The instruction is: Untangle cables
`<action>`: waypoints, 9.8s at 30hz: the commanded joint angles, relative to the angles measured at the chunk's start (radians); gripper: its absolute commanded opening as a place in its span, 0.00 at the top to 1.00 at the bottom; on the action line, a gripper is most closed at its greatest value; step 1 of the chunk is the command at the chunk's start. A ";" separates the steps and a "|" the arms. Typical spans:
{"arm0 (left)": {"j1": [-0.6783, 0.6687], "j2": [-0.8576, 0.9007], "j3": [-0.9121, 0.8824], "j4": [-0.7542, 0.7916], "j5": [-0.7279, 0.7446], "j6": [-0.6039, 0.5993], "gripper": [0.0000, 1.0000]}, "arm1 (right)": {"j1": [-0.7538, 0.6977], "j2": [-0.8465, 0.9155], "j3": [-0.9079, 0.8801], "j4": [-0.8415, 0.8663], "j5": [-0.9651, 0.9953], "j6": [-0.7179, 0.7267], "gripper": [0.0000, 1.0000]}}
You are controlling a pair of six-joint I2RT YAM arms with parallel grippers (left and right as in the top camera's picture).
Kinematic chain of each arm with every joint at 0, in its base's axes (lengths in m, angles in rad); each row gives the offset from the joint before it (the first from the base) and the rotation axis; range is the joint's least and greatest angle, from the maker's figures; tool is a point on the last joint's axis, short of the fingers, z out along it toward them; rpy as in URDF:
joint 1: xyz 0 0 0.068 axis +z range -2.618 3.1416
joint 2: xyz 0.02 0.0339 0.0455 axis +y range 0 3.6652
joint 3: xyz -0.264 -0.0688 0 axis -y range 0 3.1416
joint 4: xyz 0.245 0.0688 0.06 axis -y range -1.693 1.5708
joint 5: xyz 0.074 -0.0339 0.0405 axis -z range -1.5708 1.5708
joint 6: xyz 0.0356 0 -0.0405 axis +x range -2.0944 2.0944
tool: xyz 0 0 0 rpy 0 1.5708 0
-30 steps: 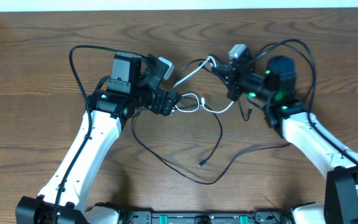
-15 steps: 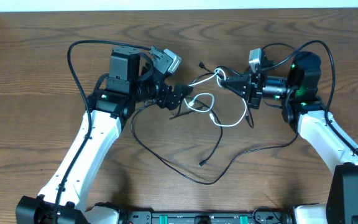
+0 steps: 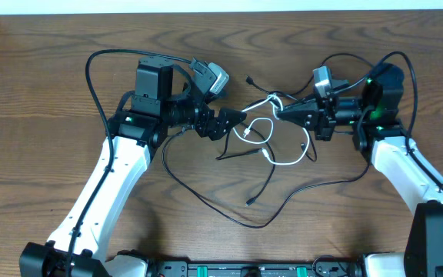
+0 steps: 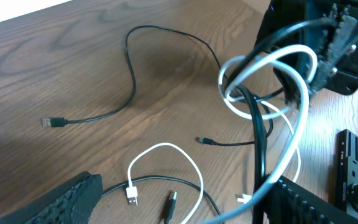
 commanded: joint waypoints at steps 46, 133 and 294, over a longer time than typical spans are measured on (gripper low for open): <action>-0.001 0.044 0.011 0.049 0.023 0.019 0.92 | 0.194 -0.017 0.001 0.072 0.218 0.119 0.01; 0.216 0.023 0.011 0.104 0.375 -0.026 0.09 | 0.015 -0.017 0.001 -0.085 0.564 -0.075 0.99; 0.229 0.026 0.011 -0.079 -0.389 0.029 0.93 | -0.130 -0.016 0.001 -0.388 0.705 0.092 0.99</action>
